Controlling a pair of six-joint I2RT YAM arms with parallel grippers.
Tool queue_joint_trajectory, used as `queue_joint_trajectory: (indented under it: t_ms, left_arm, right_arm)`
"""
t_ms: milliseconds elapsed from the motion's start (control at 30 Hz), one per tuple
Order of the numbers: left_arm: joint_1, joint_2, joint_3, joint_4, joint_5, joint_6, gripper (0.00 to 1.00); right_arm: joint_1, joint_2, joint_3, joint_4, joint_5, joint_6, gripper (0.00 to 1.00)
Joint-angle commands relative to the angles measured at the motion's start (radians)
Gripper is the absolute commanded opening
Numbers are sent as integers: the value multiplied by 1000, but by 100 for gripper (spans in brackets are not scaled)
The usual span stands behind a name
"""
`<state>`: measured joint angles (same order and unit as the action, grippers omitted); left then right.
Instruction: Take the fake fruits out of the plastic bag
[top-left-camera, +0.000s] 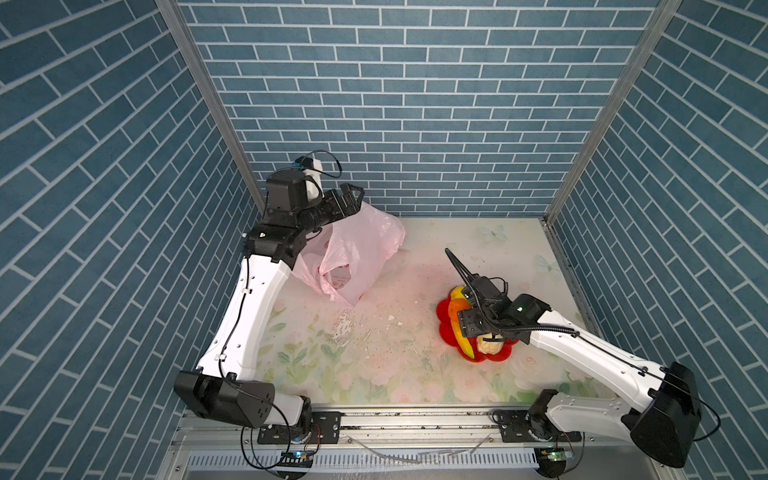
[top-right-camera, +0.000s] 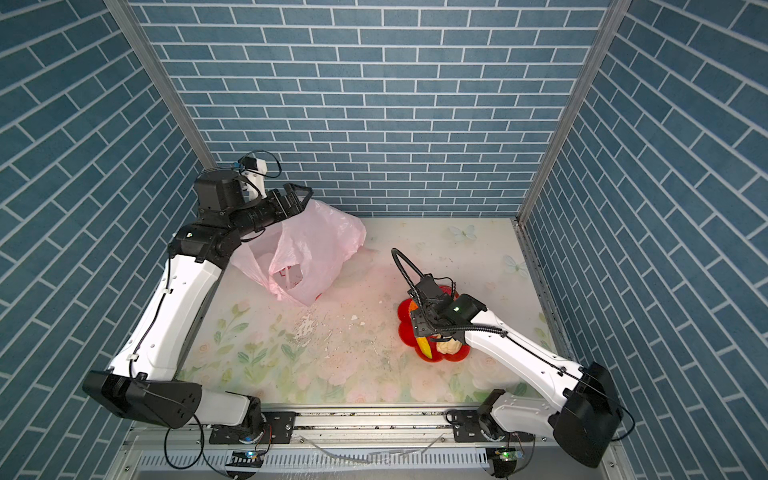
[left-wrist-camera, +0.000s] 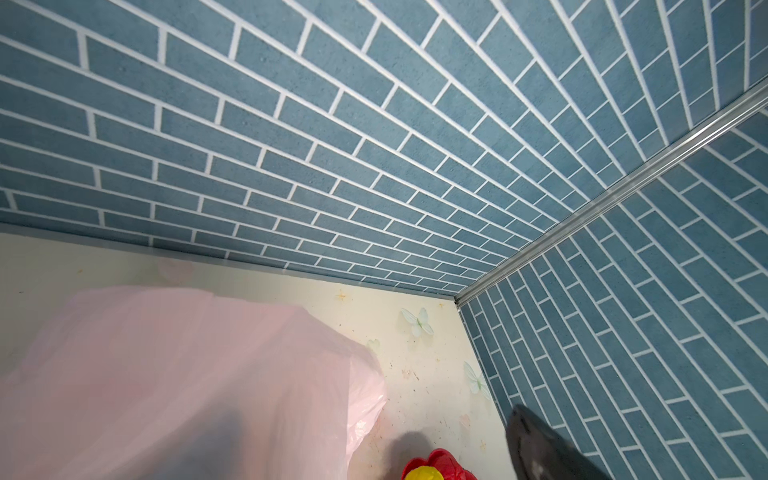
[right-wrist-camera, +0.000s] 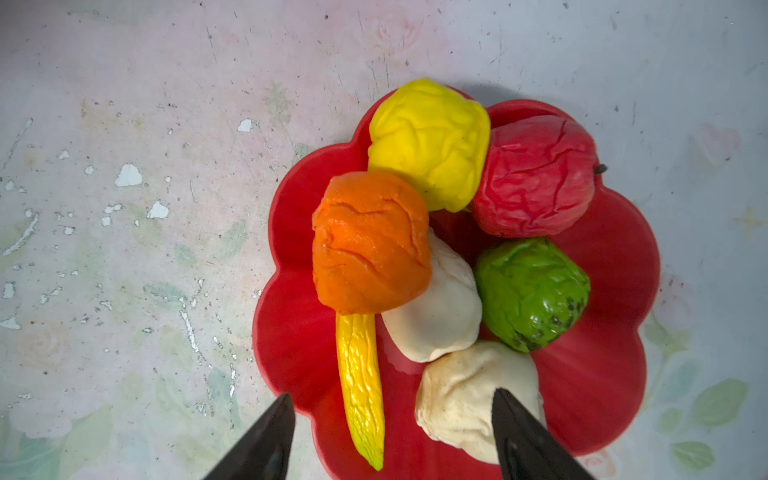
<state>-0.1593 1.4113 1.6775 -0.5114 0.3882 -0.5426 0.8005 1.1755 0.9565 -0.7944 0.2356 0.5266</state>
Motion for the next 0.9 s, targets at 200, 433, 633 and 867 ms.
queue_joint_trajectory:
  t_ms: [200,433,633,867]
  left_arm:
    - [30,-93,-338,79,153,-40,99]
    - [9,-136,-614,106,69,-10,99]
    - [-18,-240,-610,-169,-68,102,99]
    - [-31,-624,-744,-332,-209,48,99]
  right_arm:
    - [-78,-172,-23,-56,111,33,78]
    - [-141,-248,-90,-30,136,53,80]
    - [-214,-323,-154,10,117,70,81]
    - [-283,-458,-250,63,225,63,83]
